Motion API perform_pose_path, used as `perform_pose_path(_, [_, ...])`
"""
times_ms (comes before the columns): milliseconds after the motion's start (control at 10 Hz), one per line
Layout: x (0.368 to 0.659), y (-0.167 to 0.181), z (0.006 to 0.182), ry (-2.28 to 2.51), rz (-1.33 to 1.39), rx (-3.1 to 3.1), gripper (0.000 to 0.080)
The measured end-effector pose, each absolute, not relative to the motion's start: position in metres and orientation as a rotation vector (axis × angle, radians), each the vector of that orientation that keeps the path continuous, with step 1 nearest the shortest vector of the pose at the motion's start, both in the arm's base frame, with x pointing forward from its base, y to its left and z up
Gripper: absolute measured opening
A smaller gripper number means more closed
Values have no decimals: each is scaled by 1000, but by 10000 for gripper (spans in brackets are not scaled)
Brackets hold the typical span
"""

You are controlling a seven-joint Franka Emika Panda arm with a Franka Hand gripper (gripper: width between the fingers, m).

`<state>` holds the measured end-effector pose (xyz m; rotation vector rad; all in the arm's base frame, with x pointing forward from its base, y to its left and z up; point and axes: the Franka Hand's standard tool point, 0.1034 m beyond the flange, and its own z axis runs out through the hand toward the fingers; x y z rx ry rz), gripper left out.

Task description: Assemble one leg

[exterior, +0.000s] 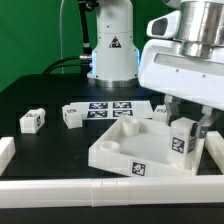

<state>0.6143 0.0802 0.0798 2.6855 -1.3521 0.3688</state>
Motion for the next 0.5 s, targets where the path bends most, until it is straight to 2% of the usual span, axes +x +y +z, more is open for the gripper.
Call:
perform_pose_path(100, [614, 81, 80, -1352, 369, 2687, 320])
perform_pose_path(200, [614, 81, 80, -1351, 369, 2688, 501])
perform_pose_path(300, [614, 81, 80, -1351, 369, 2688, 601])
perform_pose_path(400, [614, 81, 80, -1351, 369, 2688, 601])
perform_pose_path(500, [614, 81, 80, -1351, 369, 2688, 641])
